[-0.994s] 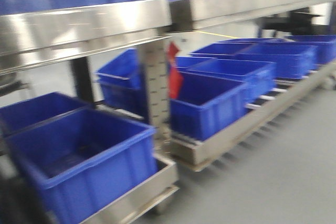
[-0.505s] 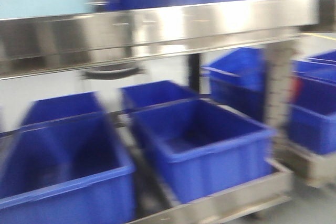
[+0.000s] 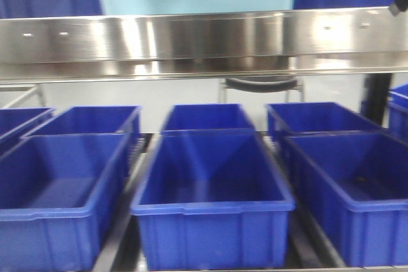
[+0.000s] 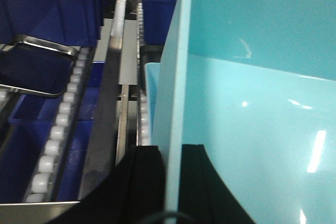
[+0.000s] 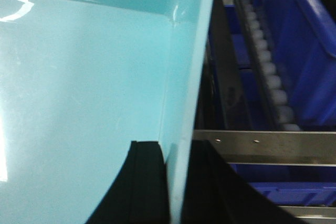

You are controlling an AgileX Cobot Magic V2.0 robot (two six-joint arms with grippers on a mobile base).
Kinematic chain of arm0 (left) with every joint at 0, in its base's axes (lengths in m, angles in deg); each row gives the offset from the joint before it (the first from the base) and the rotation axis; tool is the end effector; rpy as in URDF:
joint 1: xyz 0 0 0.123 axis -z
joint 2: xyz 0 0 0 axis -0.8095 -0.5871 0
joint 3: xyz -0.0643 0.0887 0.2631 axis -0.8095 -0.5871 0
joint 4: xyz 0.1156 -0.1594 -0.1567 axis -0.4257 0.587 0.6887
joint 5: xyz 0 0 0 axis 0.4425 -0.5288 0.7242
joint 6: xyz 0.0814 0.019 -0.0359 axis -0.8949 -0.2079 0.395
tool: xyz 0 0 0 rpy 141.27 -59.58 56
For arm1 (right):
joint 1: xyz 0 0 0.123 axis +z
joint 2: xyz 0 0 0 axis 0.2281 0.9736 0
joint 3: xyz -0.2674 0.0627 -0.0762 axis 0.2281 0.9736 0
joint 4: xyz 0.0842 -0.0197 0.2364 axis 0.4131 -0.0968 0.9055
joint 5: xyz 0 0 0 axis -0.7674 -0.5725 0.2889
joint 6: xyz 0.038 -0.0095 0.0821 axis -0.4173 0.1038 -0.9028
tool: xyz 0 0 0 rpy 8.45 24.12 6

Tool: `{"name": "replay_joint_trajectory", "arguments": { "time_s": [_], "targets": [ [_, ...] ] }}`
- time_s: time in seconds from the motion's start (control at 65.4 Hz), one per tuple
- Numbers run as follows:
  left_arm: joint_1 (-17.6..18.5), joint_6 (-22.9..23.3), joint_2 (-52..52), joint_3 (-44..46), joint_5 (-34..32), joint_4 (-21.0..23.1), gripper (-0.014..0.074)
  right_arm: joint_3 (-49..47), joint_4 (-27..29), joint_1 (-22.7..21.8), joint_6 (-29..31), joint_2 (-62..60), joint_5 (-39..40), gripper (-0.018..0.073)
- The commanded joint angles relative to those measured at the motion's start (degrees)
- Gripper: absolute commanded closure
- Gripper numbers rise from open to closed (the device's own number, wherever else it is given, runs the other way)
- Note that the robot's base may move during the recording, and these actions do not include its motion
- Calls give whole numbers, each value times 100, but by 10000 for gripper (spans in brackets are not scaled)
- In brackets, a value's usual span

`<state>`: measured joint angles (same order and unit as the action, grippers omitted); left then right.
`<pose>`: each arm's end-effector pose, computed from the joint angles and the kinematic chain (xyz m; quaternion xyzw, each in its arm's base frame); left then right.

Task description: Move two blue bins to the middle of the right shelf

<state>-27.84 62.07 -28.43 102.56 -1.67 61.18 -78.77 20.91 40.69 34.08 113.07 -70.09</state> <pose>0.2942 -0.1077 0.5202 -0.0226 0.8243 -0.0464 0.5637 0.2886 0.1141 0.4990 0.0091 0.8898 0.0183 0.4559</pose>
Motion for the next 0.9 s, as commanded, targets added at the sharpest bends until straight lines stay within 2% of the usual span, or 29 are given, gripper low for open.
{"name": "replay_joint_trajectory", "arguments": {
  "time_s": [0.0,0.887],
  "targets": [
    [36,89,70,71,-524,126,708,-55,30,12,122,-22,62,721],
    [36,89,70,71,-524,126,708,-55,30,12,122,-22,62,721]
  ]
}}
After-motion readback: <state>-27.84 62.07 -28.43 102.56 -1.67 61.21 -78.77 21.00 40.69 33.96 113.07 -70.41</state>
